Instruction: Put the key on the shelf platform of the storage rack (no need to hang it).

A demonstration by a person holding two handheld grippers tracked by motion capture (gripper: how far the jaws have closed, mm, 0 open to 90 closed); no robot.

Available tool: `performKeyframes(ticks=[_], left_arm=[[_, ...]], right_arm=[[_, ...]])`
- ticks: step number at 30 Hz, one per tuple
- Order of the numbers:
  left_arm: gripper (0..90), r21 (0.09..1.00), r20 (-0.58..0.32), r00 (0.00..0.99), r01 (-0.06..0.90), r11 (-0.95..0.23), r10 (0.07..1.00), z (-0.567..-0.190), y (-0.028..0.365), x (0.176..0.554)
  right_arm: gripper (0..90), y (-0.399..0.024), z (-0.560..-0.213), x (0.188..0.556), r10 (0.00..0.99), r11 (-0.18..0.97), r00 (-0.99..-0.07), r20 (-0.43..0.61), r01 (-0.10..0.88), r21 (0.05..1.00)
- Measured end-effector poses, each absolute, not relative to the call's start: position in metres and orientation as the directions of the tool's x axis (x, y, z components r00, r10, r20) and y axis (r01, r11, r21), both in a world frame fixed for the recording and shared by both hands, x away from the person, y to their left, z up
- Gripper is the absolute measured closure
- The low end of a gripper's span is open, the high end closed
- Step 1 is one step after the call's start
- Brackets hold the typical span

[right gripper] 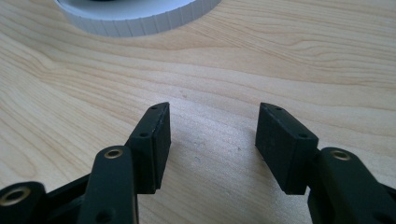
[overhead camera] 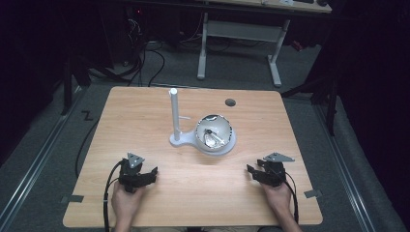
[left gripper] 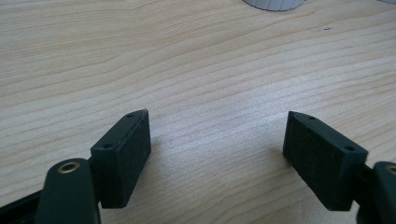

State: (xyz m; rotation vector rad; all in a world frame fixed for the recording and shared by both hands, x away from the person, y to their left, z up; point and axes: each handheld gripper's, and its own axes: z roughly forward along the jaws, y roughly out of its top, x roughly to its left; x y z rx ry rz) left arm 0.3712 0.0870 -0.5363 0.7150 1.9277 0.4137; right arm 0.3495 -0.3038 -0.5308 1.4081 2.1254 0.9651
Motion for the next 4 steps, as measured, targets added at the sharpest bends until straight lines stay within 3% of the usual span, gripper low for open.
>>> performKeyframes(ticks=[4], left_arm=[[23.8,0.568,-0.694,-0.326,0.302,0.766,0.643,-0.5363,0.0872,0.3711]], right_arm=[[44.0,-0.2984,-0.5311,0.3481,0.908,0.301,-0.419,-0.022,0.613,0.730]])
